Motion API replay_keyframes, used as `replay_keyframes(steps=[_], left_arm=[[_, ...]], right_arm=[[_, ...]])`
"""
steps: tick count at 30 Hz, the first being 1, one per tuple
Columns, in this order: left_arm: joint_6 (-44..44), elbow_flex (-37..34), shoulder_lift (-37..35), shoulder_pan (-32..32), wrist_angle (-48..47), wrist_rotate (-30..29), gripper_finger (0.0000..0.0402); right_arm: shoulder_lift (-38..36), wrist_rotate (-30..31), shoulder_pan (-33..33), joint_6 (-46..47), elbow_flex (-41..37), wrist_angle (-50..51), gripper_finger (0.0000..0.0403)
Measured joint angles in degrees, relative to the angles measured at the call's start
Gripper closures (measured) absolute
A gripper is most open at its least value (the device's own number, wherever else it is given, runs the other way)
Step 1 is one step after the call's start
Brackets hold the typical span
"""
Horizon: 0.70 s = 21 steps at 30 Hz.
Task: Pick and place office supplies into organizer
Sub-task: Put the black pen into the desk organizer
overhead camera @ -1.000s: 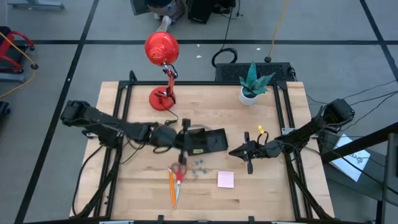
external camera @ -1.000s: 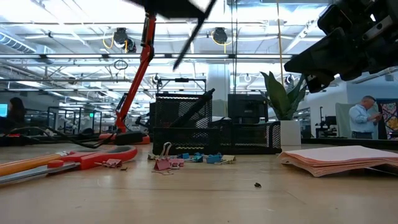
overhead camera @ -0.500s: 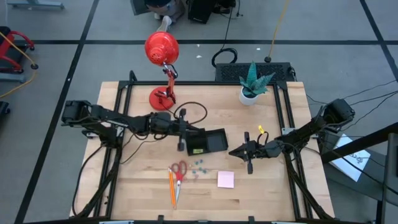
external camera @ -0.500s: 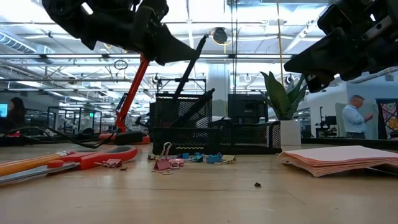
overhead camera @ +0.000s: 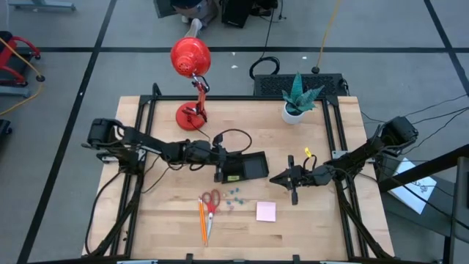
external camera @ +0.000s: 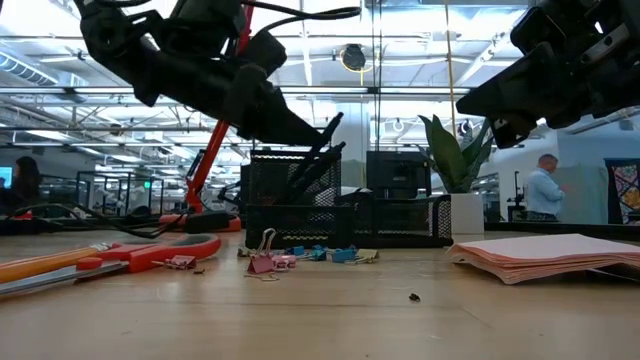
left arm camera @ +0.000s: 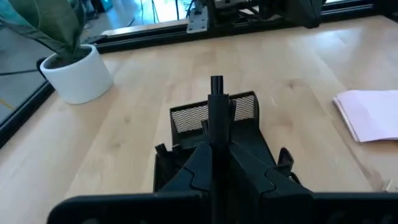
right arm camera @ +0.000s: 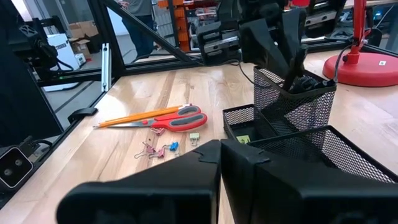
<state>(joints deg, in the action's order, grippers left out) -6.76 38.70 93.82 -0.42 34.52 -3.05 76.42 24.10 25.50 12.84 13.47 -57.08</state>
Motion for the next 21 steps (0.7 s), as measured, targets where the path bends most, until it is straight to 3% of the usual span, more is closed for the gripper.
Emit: replay_keyframes(steps=[12, 21], left_arm=[[4.0, 0.2, -0.2, 0.0, -6.0, -4.5, 0.0371], [5.7, 0.3, -0.3, 0.0, -8.8, -3.5, 0.0371]], right_arm=[[0.0, -0.1, 0.0, 0.0, 0.0, 0.4, 0.0399], [0.0, 0.0, 0.0, 0.0, 0.0, 0.4, 0.0399]])
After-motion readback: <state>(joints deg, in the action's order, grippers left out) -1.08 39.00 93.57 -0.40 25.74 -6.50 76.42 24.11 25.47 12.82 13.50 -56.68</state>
